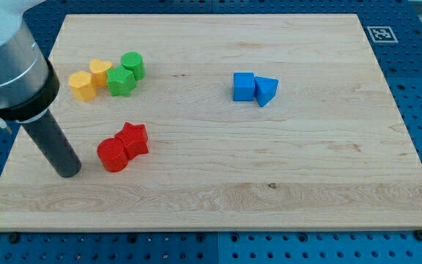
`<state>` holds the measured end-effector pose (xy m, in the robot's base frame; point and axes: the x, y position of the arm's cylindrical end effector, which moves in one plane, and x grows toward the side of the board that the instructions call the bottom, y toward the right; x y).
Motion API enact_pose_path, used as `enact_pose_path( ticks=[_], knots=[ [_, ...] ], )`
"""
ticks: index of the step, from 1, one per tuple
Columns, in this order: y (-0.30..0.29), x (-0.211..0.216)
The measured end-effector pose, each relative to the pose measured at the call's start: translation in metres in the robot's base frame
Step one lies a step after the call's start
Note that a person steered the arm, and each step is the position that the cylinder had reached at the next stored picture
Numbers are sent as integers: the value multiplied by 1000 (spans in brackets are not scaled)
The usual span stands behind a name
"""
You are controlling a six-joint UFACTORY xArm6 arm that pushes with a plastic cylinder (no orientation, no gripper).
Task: Push the red circle along with red star towards center
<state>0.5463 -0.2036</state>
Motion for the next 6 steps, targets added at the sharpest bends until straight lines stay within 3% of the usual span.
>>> enact_pose_path(
  ticks=[3, 6],
  knots=[
    [36, 0],
    [36, -12]
  ],
)
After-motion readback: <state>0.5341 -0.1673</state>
